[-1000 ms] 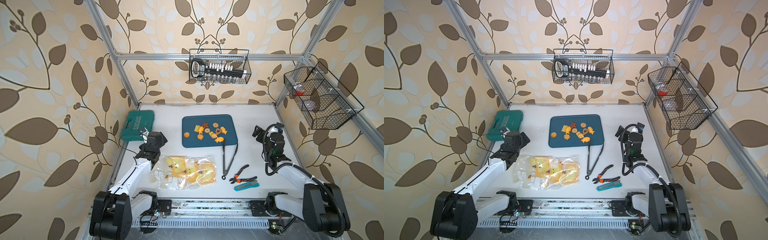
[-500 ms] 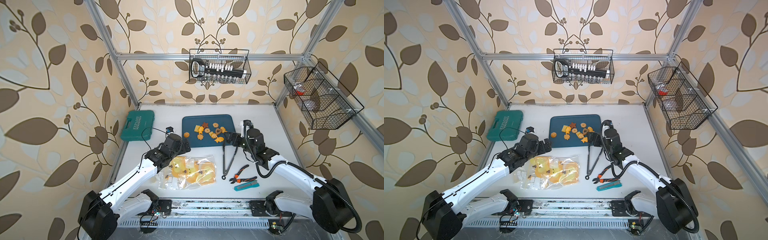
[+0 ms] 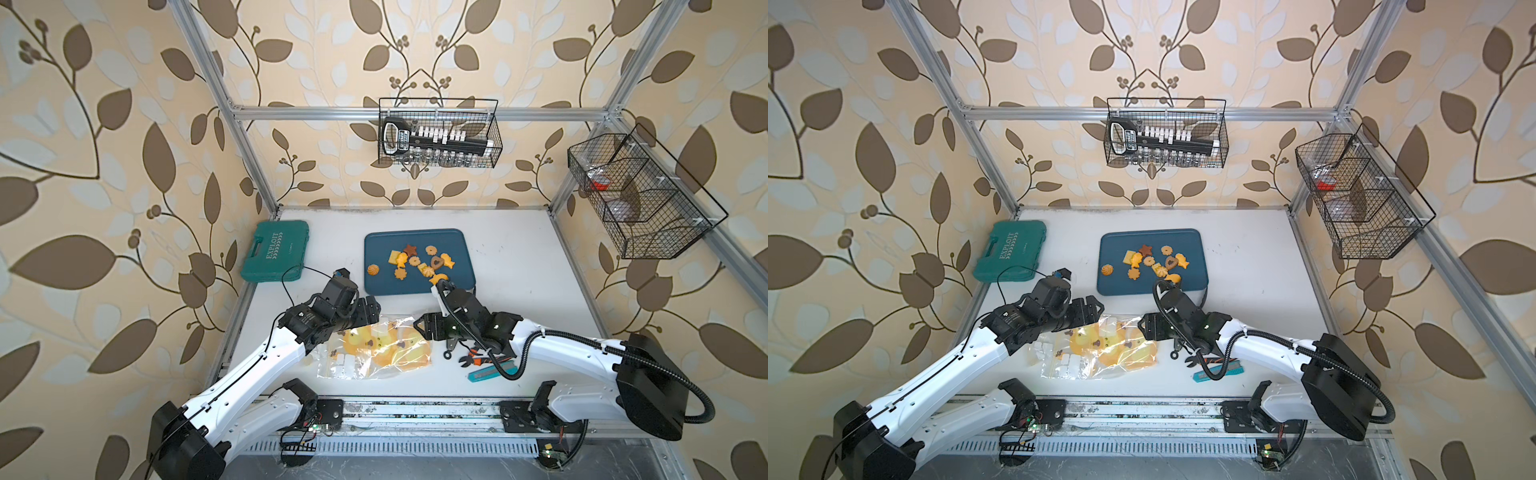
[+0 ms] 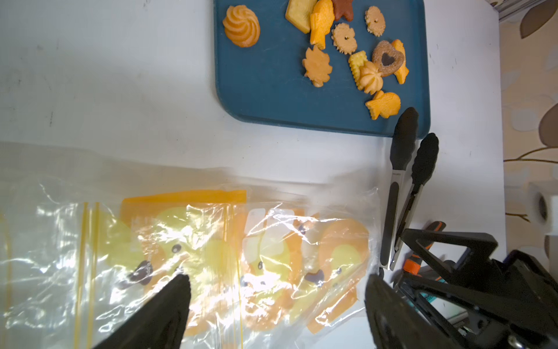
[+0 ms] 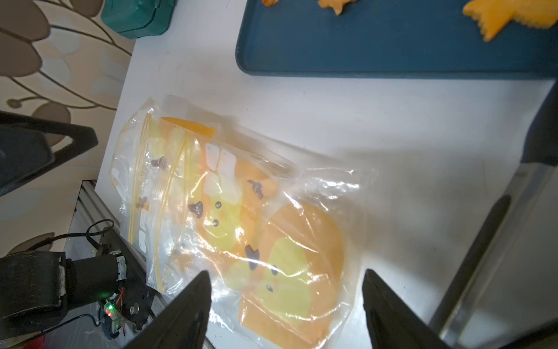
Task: Put the cookies into a resealable bag to prevent moisture
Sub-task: Adjust the ziploc bag at the center of the board.
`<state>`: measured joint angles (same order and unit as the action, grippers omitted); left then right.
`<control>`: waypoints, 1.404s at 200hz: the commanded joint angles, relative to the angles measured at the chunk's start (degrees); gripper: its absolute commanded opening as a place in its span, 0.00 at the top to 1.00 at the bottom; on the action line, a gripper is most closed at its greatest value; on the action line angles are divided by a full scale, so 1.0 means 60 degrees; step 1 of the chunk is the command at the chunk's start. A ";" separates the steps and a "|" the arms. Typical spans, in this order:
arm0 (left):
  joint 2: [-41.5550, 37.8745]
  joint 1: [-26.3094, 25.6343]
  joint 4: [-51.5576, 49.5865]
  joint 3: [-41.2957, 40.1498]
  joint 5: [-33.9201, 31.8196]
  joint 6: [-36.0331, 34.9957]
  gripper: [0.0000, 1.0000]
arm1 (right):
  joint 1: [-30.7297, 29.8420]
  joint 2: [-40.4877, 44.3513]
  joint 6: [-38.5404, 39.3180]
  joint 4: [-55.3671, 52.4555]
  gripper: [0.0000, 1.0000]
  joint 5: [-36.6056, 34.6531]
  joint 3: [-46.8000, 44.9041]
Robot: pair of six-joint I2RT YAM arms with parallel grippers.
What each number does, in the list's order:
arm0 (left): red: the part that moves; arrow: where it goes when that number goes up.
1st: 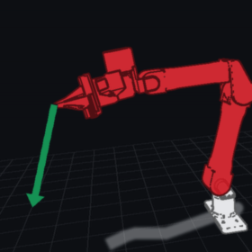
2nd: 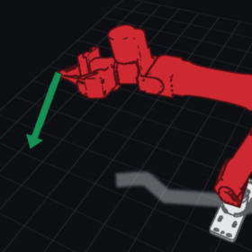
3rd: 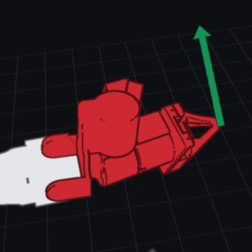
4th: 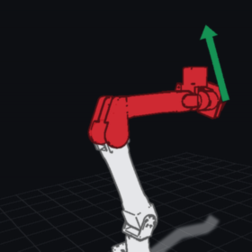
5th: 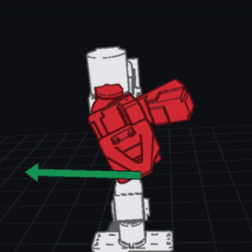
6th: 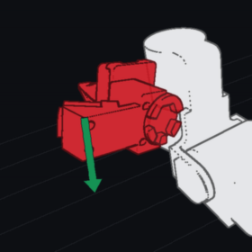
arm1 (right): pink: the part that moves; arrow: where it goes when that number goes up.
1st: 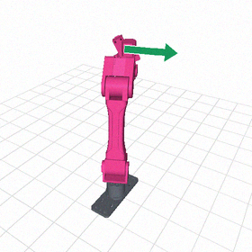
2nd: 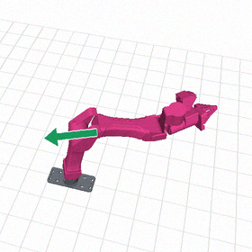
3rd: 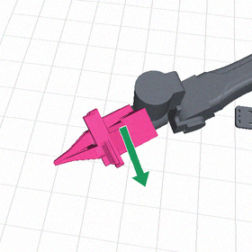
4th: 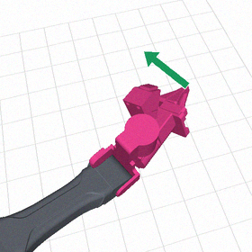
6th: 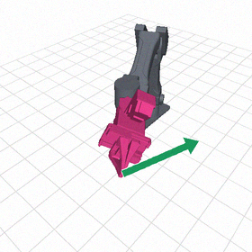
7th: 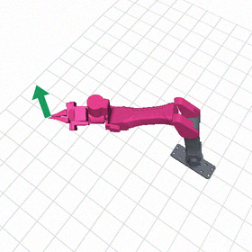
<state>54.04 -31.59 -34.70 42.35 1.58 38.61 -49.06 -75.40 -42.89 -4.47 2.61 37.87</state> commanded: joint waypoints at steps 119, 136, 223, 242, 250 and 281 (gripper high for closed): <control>-0.0263 -0.0072 -0.0940 -0.0627 0.0277 0.0868 0.27 | 0.0310 -0.1421 -0.0907 0.1473 0.19 0.1550 -0.0775; -0.0168 -0.0067 -0.0948 -0.0612 0.0309 0.0895 0.29 | 0.0355 -0.1582 -0.0979 0.1602 0.25 0.1593 -0.0781; 0.0278 -0.0066 -0.0780 -0.0656 0.0241 0.0952 0.43 | 0.1016 -0.1293 -0.1260 0.1823 0.82 0.1274 -0.1396; 0.0367 -0.0063 -0.0809 -0.0669 0.0189 0.0982 0.52 | 0.1197 -0.1165 -0.1237 0.1549 0.89 0.1062 -0.1446; 0.0397 -0.0066 -0.0827 -0.0678 0.0205 0.1006 0.56 | 0.1286 -0.1110 -0.1265 0.1432 0.91 0.0992 -0.1483; 0.0456 -0.0063 -0.1090 -0.0703 0.0156 0.1139 0.71 | 0.1471 -0.1156 -0.1315 0.1197 0.97 0.0927 -0.1538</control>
<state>56.71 -31.57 -39.46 38.68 3.05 44.86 -40.71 -82.67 -50.26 5.19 9.65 29.80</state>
